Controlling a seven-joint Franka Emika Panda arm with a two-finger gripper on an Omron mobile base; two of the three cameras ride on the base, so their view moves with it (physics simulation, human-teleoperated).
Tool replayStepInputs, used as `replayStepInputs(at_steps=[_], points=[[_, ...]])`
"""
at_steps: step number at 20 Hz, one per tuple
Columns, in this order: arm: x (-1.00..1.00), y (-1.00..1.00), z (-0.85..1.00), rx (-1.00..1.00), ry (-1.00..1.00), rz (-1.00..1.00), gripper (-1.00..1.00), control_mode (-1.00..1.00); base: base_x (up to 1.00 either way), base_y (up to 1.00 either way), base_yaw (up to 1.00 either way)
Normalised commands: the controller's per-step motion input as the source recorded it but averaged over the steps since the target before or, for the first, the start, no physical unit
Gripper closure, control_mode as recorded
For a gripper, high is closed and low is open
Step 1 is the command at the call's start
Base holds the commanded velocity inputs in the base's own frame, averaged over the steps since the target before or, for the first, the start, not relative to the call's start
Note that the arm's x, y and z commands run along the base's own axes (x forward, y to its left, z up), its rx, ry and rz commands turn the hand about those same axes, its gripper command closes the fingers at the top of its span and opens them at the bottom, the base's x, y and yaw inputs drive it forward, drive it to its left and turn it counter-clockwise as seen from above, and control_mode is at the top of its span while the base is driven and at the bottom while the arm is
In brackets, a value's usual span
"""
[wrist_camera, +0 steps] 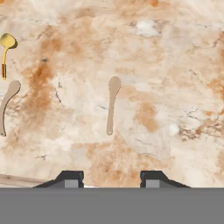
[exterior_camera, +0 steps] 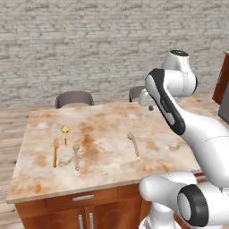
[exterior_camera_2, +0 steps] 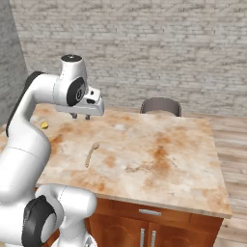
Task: Organize the utensils by type. Pick up the wooden spoons from the counter and place them in the open cabinet. Then pick up the metallic utensils from the counter and place them in the open drawer.
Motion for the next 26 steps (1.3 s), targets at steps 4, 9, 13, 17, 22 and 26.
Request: replayStepInputs(at_steps=[4, 9, 13, 17, 22, 26], points=[[0.00, 0.00, -0.05, -0.01, 0.06, 0.00, -1.00, -1.00, 0.00, 0.00, 0.00], [-0.03, 0.00, -0.29, -0.15, 0.16, 0.00, -1.00, -1.00, 0.00, 0.00, 0.00], [0.01, 0.01, -0.38, -0.22, 0.02, 0.00, -1.00, -1.00, 0.00, 0.00, 0.00], [0.08, 0.00, -0.38, 0.03, -0.01, 0.00, -1.00, -1.00, 0.00, 0.00, 0.00], [0.17, 0.00, -0.42, 0.22, -0.01, 0.00, -1.00, -1.00, 0.00, 0.00, 0.00], [0.28, 0.05, -0.47, 0.23, 0.00, 0.00, -1.00, -1.00, 0.00, 0.00, 0.00]])
